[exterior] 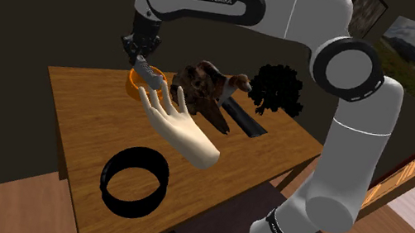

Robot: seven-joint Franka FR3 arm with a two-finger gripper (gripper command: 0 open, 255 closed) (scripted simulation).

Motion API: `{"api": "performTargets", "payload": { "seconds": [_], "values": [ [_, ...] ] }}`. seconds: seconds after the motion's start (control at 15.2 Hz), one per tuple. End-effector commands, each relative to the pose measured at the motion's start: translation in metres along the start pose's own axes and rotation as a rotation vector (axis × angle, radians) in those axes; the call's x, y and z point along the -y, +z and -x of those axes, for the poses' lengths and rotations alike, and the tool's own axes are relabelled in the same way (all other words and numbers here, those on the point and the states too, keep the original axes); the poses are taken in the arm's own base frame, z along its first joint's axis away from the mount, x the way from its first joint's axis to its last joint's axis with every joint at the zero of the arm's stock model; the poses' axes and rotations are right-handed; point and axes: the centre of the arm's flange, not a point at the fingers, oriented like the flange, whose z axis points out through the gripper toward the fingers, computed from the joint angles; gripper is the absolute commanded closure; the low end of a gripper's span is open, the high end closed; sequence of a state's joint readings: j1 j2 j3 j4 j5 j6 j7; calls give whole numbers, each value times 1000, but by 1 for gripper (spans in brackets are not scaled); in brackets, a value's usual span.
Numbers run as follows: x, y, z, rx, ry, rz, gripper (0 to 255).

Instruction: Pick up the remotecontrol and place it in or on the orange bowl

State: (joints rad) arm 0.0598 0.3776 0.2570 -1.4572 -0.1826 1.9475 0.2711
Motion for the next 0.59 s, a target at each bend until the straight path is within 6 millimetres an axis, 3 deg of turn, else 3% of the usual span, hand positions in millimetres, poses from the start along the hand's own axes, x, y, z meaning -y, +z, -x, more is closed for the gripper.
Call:
{"api": "performTargets", "payload": {
  "seconds": [0.0,0.53],
  "values": [
    [-23,4,-15,0,-1,0,255],
    [-114,12,-67,0,-1,0,255]
  ]
}}
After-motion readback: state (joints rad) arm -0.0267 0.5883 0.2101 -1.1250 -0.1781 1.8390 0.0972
